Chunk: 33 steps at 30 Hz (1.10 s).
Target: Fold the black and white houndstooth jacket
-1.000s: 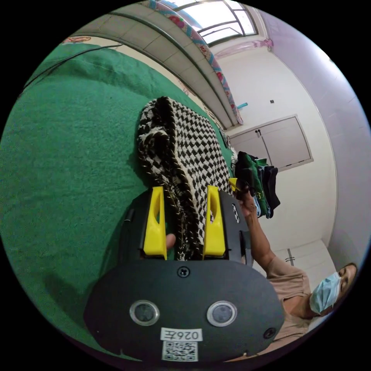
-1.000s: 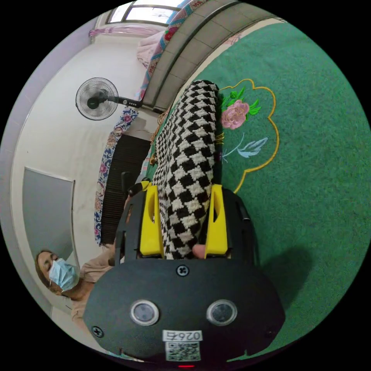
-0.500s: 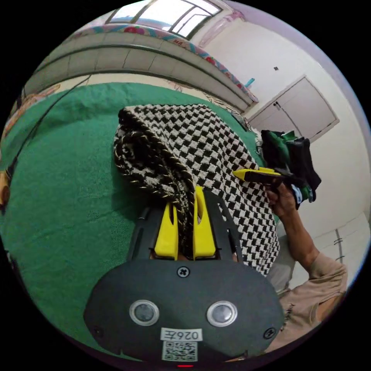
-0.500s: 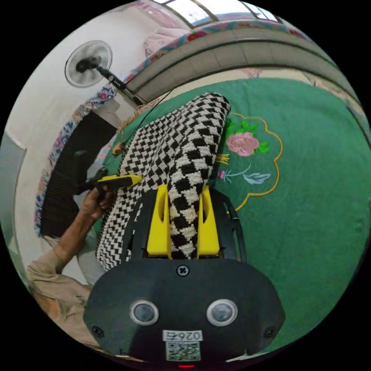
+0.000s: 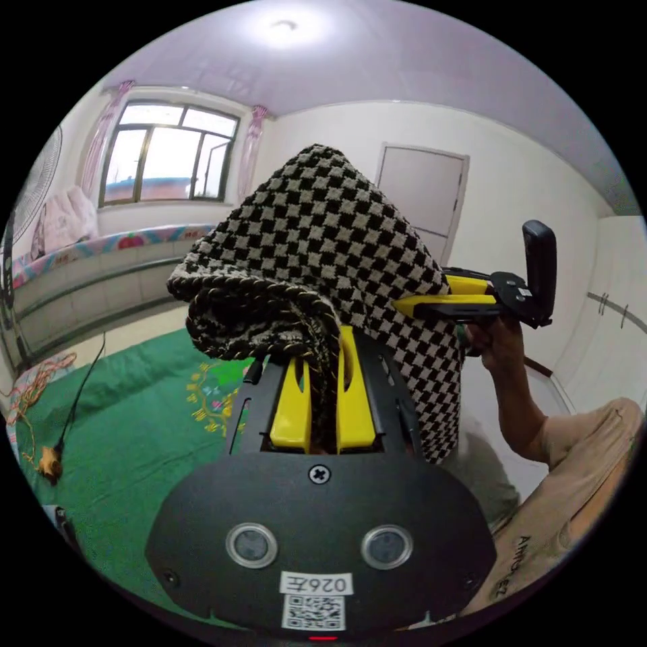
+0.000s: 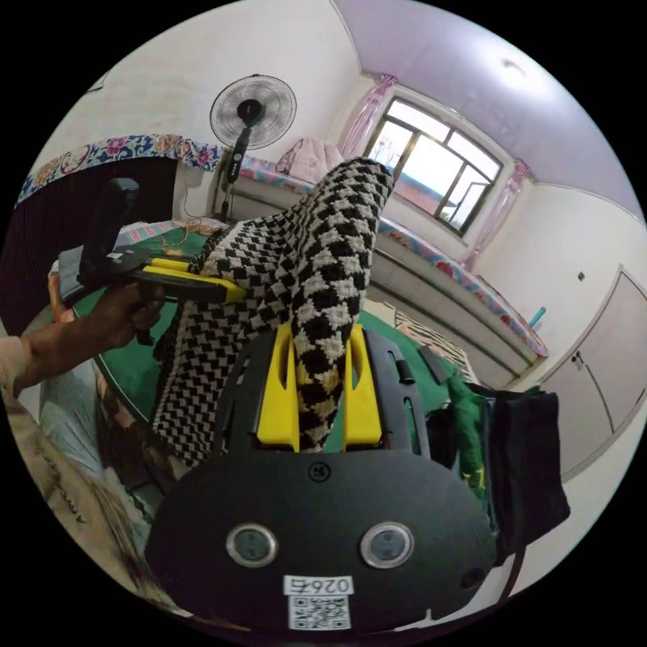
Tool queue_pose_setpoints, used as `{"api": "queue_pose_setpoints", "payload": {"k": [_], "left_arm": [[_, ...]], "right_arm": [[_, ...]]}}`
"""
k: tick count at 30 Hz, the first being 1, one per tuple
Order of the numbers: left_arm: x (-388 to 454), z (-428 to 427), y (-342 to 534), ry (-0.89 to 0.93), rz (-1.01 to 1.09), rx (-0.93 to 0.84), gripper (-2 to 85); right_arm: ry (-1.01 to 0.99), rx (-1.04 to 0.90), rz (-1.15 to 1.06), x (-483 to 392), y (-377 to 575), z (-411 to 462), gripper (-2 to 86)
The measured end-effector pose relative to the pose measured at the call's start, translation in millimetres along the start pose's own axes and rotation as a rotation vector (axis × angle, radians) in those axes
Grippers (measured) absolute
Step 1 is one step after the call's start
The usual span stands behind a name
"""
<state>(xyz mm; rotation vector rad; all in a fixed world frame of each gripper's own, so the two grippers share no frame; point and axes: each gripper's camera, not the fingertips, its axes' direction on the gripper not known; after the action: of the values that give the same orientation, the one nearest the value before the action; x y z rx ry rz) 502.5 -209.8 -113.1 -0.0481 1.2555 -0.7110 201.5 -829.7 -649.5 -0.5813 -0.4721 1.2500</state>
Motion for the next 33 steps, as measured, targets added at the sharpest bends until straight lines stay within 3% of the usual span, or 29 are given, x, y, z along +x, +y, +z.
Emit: {"api": "queue_pose_setpoints", "payload": {"k": [7,12,15,17,19,21,24,30,33], "left_arm": [[138.8,75.2,-26.7,0.375,0.065,0.162,5.7],[235.3,189.1,-68.6,0.489,0.108,0.214,6.6],[267.5,306.9,-73.4,0.457,0.058,0.024,7.1],[275.4,397.8,-49.5,0.494,-0.027,-0.297,7.0],[275.1,431.0,-24.3,0.535,-0.032,-0.379,6.8],[266.3,435.0,-3.7,0.601,-0.029,-0.303,6.8],[259.3,435.7,20.2,0.63,-0.019,-0.269,6.5],[256.1,410.7,66.3,0.49,0.019,-0.144,-0.2],[259.0,382.1,77.4,0.39,0.035,0.068,-0.8]], "right_arm": [[0.293,-0.083,-0.078,64.2,11.3,-150.9,6.1],[0.566,-0.349,-0.106,177.7,-3.4,-181.9,7.6],[0.516,-0.556,0.132,273.6,17.3,-138.2,8.4],[0.557,-0.658,0.208,295.1,40.1,-110.8,2.7],[0.656,-0.579,0.212,286.1,58.0,-100.5,-0.1],[0.732,-0.445,0.215,257.1,77.3,-93.5,-0.9],[0.739,-0.495,0.187,232.8,100.7,-61.0,-1.2],[0.905,-0.467,0.088,205.8,112.5,-32.7,-0.9],[0.883,-0.457,0.105,209.3,112.6,-36.8,-0.9]]}}
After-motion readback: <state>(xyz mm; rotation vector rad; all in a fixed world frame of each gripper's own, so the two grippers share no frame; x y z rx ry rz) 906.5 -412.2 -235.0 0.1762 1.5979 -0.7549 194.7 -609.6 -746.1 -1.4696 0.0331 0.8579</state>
